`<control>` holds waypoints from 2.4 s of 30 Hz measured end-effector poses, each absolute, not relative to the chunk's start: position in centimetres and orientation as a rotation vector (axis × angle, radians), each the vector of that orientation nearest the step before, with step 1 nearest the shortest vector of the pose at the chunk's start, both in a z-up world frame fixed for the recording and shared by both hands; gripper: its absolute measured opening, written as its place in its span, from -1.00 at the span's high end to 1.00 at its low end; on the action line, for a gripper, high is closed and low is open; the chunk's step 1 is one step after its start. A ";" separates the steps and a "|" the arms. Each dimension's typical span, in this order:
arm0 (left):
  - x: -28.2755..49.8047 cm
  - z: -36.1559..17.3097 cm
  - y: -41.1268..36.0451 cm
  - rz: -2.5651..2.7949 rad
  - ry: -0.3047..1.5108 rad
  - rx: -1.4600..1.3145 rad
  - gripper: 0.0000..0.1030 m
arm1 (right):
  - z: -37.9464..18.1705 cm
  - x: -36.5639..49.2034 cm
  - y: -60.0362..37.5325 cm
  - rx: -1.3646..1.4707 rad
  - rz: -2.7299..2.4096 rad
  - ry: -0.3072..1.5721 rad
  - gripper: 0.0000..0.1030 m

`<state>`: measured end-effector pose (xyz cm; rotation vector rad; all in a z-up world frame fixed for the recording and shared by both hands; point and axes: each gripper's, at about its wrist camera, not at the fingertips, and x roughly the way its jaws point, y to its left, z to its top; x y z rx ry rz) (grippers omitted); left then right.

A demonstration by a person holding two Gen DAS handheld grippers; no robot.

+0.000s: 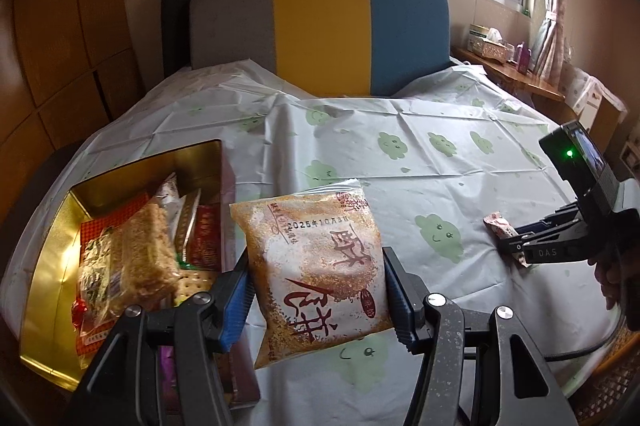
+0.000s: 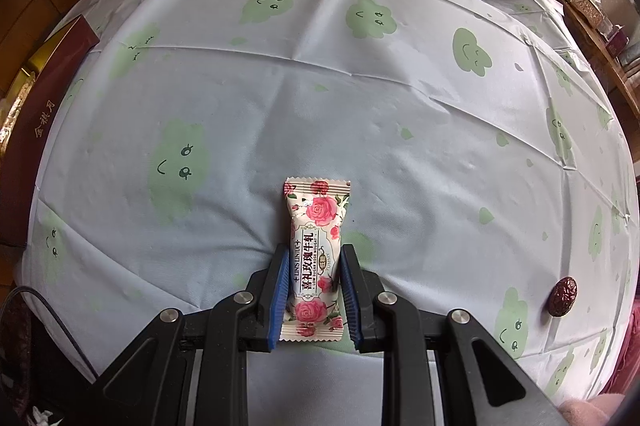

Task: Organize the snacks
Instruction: 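Lower the cookie pouch into the gold box and open the left gripper, then carry the candy bar into the gold box and open the right gripper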

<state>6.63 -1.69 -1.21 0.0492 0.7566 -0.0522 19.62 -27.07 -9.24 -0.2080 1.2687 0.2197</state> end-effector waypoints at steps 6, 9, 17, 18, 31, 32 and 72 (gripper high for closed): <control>6.1 -1.2 0.1 -0.025 0.763 0.012 -0.15 | -9.3 19.5 -27.1 -0.202 0.217 1.267 0.52; 5.9 -1.4 1.1 -0.013 0.779 -0.013 -0.15 | -9.4 19.4 -27.0 -0.213 0.214 1.263 0.52; 5.2 -0.7 7.2 0.084 0.797 -0.143 -0.16 | -9.4 19.0 -26.2 -0.248 0.208 1.251 0.52; 5.1 -0.5 8.3 0.106 0.795 -0.161 -0.16 | -9.4 18.9 -26.1 -0.249 0.207 1.251 0.52; 2.1 -2.2 20.4 0.342 0.851 -0.404 -0.16 | -9.4 18.7 -25.3 -0.283 0.205 1.243 0.52; 2.0 -2.4 20.8 0.348 0.854 -0.419 -0.16 | -9.5 18.6 -25.3 -0.284 0.205 1.242 0.52; 2.0 -2.7 17.0 0.372 0.825 -0.208 -0.12 | -5.4 14.0 -19.4 -0.266 0.339 1.088 0.58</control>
